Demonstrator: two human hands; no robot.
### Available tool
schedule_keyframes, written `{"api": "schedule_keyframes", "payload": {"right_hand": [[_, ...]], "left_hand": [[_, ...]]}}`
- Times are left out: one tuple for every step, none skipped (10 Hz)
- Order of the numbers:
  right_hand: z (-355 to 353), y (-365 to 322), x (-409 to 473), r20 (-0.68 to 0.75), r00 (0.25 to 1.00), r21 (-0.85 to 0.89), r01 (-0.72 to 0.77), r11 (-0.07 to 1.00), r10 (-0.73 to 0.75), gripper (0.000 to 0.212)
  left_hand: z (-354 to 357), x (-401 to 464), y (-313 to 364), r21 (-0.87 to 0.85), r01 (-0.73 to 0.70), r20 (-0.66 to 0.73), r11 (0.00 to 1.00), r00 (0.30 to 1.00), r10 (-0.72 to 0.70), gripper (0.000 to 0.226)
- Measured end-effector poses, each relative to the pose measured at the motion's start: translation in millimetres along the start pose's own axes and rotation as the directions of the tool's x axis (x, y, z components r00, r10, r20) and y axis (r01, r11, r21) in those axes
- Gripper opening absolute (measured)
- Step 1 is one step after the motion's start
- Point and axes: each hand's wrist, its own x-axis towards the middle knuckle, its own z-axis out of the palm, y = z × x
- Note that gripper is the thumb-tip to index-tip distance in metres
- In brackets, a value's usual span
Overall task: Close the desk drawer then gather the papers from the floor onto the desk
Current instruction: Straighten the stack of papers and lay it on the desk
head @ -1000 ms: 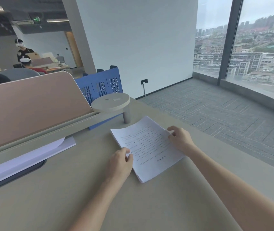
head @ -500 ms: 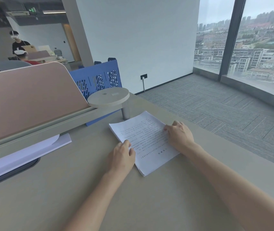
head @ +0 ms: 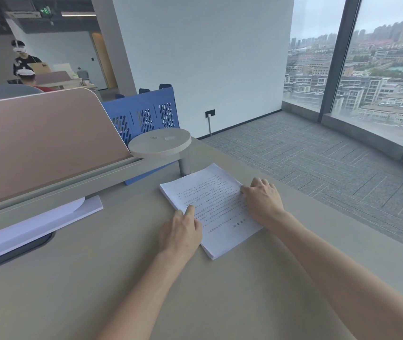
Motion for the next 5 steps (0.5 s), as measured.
{"api": "schedule_keyframes", "payload": {"right_hand": [[-2, -3, 2, 0.008, 1.000, -0.032, 0.004, 0.999, -0.004, 0.036], [-4, -7, 3, 0.011, 1.000, -0.057, 0.000, 0.998, 0.000, 0.035], [-8, -12, 2, 0.026, 0.999, -0.036, -0.028, 0.999, 0.029, 0.040], [-11, -14, 2, 0.001, 0.999, -0.001, -0.048, 0.999, 0.048, 0.046], [-17, -20, -2, -0.009, 0.999, 0.034, -0.044, 0.998, 0.044, 0.048]], "left_hand": [[-1, 1, -2, -0.056, 0.014, 0.002, 0.998, 1.000, -0.014, 0.023], [-3, 3, -6, -0.133, 0.028, 0.018, 0.991, 1.000, -0.026, 0.021], [-5, 2, -6, -0.162, 0.016, 0.031, 0.987, 0.999, -0.011, 0.022], [-11, 1, -6, -0.168, 0.028, 0.043, 0.985, 0.999, -0.021, 0.026], [-17, -3, -6, -0.159, 0.032, 0.042, 0.987, 0.999, -0.026, 0.026]]}}
